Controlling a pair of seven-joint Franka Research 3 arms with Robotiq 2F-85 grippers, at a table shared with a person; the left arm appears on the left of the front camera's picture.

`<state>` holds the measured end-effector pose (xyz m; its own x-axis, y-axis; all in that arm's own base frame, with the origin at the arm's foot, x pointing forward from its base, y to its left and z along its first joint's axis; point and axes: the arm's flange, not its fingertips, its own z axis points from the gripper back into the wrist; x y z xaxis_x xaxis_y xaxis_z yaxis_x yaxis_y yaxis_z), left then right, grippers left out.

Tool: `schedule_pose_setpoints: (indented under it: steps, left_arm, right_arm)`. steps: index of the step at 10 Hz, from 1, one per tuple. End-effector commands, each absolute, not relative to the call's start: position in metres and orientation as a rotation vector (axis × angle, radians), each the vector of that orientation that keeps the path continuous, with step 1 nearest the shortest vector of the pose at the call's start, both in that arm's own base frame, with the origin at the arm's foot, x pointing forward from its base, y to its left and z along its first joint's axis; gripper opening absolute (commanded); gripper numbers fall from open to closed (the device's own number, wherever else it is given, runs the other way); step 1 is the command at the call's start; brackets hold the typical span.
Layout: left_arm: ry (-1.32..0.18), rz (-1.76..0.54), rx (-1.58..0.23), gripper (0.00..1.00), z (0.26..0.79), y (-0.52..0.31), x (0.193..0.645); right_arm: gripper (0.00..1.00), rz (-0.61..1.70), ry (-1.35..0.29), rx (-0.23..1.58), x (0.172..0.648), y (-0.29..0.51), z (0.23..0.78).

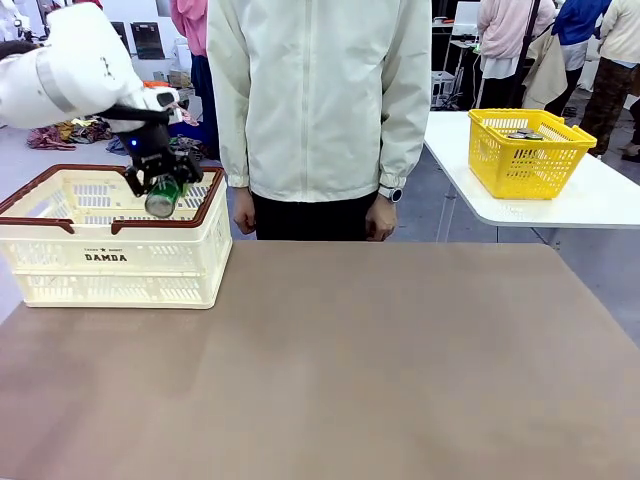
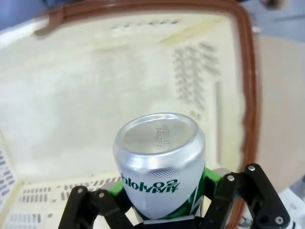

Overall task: Place the drinks into the Shopping basket.
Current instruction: Pick up one drink and place it into the Shopping basket.

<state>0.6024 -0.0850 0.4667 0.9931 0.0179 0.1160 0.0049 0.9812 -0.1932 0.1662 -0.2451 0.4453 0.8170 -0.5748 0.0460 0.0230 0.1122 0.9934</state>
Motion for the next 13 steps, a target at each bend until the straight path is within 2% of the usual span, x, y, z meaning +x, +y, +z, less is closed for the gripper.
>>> schedule_pose_setpoints:
  steps: [1, 4, 8, 9, 10, 11, 13]
  left_arm:
    - [-0.111, 0.05, -0.079, 0.0, 0.456, -0.092, 0.588]
    - [-0.096, -0.04, -0.055, 0.0, 0.435, -0.093, 0.586]
    - [-0.057, -0.018, -0.013, 0.0, 0.416, -0.092, 0.587]
    - [-0.067, -0.01, -0.021, 0.33, 0.416, -0.091, 0.587]
    - [-0.071, -0.01, -0.025, 0.9, 0.418, -0.089, 0.586]
    - [-0.073, -0.007, -0.024, 1.0, 0.419, -0.088, 0.586]
    - [-0.085, 0.023, 0.011, 1.0, 0.423, -0.083, 0.584]
  right_arm:
    - [1.0, -0.467, -0.499, 1.416, 0.168, -0.242, 0.449]
    - [1.0, -0.467, -0.499, 1.416, 0.168, -0.242, 0.449]
    - [1.0, -0.467, -0.499, 1.416, 0.168, -0.242, 0.449]
    - [1.0, -0.467, -0.499, 1.416, 0.168, -0.242, 0.449]
    - [1.0, -0.467, -0.499, 1.416, 0.168, -0.242, 0.449]
    - [1.0, -0.467, -0.499, 1.416, 0.168, -0.242, 0.449]
    - [1.0, -0.467, -0.499, 1.416, 0.168, -0.242, 0.449]
